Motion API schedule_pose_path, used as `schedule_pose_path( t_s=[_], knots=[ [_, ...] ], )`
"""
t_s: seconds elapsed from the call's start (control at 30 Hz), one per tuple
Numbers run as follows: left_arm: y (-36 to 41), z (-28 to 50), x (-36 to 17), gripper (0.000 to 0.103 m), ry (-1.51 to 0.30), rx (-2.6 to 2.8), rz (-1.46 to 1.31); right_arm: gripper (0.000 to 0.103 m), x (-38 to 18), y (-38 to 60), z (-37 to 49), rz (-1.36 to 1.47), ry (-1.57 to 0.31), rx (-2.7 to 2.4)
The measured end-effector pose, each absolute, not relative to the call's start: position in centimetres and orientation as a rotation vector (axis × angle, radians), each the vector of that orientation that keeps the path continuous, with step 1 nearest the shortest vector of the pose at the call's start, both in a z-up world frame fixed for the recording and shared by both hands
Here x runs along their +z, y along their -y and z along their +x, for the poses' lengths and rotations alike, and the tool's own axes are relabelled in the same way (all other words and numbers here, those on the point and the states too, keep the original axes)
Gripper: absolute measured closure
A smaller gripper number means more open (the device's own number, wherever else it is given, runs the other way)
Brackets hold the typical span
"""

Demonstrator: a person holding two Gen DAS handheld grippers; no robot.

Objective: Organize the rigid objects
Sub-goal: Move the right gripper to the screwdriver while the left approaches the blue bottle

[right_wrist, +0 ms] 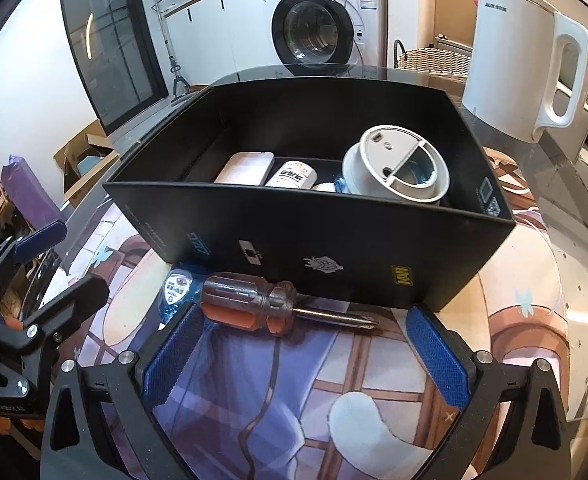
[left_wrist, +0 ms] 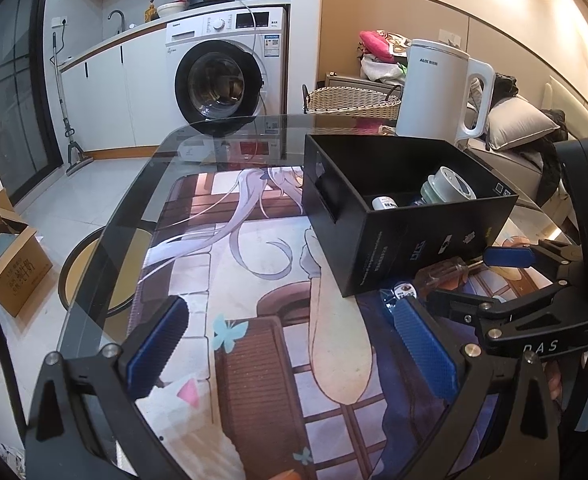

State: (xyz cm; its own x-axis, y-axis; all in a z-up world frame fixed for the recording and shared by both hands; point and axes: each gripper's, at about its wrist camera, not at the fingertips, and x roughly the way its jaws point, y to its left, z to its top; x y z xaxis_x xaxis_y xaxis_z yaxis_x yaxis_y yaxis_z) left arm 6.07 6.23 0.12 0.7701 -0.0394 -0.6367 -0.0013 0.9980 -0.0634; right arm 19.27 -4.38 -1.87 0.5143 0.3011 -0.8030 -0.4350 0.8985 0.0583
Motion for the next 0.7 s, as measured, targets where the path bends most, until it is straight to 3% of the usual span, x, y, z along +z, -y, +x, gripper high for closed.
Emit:
schedule_pose_path(
  t_s=[0.7],
  knots=[
    [-2.5, 7.2, -0.4, 0.000, -0.767, -0.110, 0.002, 0.000, -2.1, 9.8, 20.2, -0.175, -0.935, 0.391]
  ],
)
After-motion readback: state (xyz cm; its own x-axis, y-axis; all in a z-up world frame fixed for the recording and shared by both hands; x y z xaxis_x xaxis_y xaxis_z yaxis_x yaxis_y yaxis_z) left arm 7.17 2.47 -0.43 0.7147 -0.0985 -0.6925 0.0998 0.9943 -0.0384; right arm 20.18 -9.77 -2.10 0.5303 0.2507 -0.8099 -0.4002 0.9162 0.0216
